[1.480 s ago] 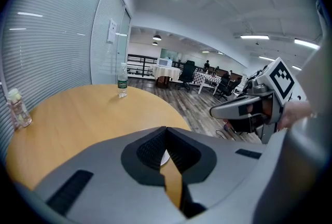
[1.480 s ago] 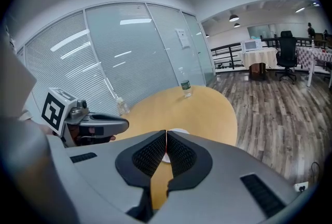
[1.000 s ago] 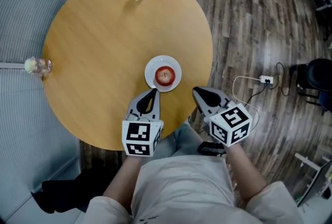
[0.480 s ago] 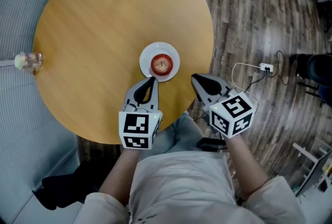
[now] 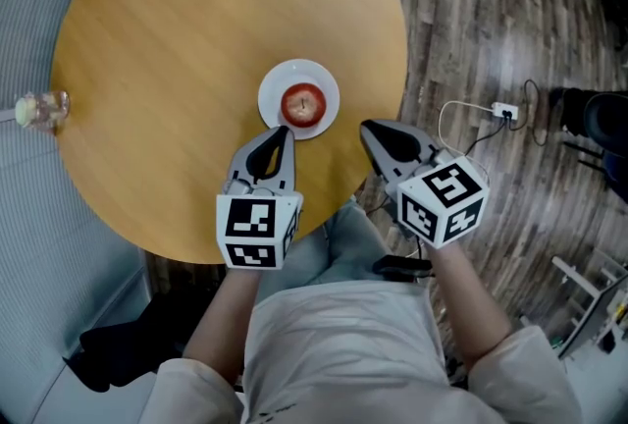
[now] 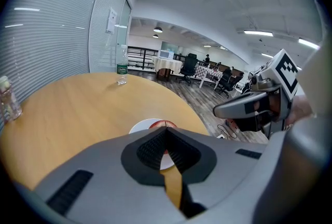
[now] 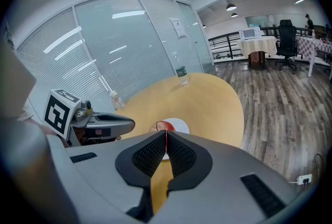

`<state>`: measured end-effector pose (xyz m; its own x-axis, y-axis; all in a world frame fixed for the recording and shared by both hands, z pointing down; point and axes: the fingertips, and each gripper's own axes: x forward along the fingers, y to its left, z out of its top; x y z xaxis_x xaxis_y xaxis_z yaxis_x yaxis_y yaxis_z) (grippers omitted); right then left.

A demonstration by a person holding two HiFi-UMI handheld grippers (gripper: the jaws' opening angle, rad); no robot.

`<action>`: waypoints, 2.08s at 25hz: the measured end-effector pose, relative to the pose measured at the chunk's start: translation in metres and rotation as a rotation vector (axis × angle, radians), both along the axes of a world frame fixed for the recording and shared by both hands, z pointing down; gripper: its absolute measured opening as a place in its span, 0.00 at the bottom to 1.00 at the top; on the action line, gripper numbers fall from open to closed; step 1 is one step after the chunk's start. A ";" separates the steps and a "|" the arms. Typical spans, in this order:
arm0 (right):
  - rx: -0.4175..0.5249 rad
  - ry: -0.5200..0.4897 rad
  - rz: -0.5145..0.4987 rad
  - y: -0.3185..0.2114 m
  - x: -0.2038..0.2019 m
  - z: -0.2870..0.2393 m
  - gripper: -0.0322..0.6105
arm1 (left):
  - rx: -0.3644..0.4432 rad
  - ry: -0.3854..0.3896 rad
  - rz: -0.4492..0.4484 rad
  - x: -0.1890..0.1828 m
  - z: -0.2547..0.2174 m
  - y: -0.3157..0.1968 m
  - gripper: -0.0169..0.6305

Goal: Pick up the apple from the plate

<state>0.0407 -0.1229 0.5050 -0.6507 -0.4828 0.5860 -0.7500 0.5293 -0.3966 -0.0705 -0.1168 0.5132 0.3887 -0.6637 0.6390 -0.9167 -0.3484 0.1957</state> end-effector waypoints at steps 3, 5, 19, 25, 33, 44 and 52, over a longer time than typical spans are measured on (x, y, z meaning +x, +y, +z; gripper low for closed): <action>-0.004 -0.001 0.002 -0.001 0.000 0.003 0.10 | -0.013 0.017 -0.008 0.000 0.004 -0.002 0.03; -0.007 -0.003 0.003 -0.002 -0.001 0.005 0.10 | -0.014 0.011 -0.010 -0.001 0.006 -0.003 0.03; -0.042 -0.013 0.003 -0.001 -0.003 0.018 0.10 | -0.048 -0.016 0.044 0.011 0.027 -0.013 0.38; -0.056 -0.011 0.002 0.000 -0.004 0.025 0.10 | -0.070 -0.027 0.066 0.014 0.042 -0.016 0.50; -0.068 -0.017 0.005 0.000 -0.006 0.028 0.10 | -0.096 -0.042 0.091 0.018 0.060 -0.020 0.59; -0.090 -0.011 0.011 0.003 -0.002 0.036 0.10 | -0.106 -0.065 0.106 0.023 0.076 -0.028 0.66; -0.100 -0.008 0.017 0.003 -0.002 0.038 0.10 | -0.108 -0.076 0.122 0.023 0.084 -0.032 0.66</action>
<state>0.0389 -0.1194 0.5432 -0.6477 -0.4332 0.6268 -0.7552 0.4743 -0.4525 -0.0473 -0.1488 0.5969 0.4100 -0.5400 0.7350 -0.8823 -0.4389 0.1697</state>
